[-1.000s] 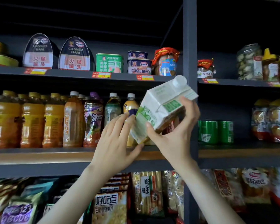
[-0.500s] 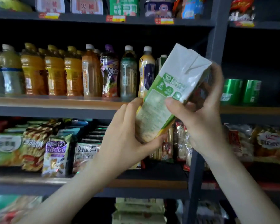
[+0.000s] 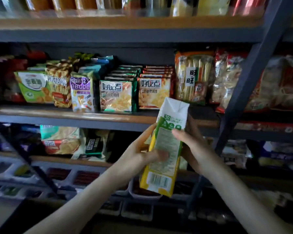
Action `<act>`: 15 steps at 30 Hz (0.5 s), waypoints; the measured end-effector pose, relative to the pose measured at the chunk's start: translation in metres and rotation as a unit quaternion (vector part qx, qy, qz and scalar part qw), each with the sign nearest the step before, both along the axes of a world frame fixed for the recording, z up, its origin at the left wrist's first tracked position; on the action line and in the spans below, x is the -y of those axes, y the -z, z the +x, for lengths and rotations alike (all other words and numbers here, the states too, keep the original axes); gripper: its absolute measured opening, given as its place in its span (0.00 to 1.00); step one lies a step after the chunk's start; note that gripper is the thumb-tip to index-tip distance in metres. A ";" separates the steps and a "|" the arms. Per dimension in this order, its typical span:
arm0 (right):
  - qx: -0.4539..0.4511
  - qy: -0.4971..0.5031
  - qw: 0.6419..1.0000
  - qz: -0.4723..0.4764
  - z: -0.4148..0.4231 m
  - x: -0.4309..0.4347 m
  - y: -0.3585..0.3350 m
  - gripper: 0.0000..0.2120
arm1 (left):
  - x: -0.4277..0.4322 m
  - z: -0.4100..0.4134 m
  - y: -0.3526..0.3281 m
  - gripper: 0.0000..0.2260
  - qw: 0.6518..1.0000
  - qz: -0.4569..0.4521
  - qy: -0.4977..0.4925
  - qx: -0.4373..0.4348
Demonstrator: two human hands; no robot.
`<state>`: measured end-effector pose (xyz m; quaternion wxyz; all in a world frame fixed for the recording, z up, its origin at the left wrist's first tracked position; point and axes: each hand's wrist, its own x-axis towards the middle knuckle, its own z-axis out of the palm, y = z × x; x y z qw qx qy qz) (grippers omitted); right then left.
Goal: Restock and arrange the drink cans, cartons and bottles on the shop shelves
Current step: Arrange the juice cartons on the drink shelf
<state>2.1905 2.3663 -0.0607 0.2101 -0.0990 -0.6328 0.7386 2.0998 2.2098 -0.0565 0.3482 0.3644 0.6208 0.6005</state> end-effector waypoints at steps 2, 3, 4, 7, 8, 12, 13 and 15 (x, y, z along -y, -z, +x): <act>0.076 -0.001 0.997 -0.034 0.000 0.003 0.021 0.24 | 0.001 0.000 0.020 0.34 0.996 -0.055 -0.056 0.030; 0.109 -0.002 0.993 -0.035 0.001 0.006 0.029 0.18 | 0.003 0.001 0.031 0.35 0.992 -0.093 -0.087 0.013; 0.140 -0.007 0.989 -0.037 0.002 0.010 0.038 0.14 | 0.005 0.001 0.038 0.34 0.983 -0.140 -0.116 -0.035; 0.206 -0.017 0.976 -0.065 0.004 0.023 0.057 0.22 | 0.010 0.011 0.047 0.33 0.920 -0.276 -0.129 -0.247; 0.218 -0.008 0.974 -0.067 0.004 0.027 0.062 0.21 | 0.010 0.014 0.050 0.33 0.903 -0.296 -0.116 -0.289; 0.258 0.021 0.961 -0.101 0.005 0.031 0.077 0.11 | 0.024 0.020 0.062 0.31 0.876 -0.329 -0.059 -0.349; 0.268 0.023 0.954 -0.131 0.006 0.030 0.081 0.11 | 0.029 0.018 0.062 0.29 0.881 -0.328 -0.043 -0.339; 0.283 0.023 0.940 -0.188 0.010 0.031 0.089 0.12 | 0.038 0.011 0.061 0.26 0.904 -0.309 -0.027 -0.293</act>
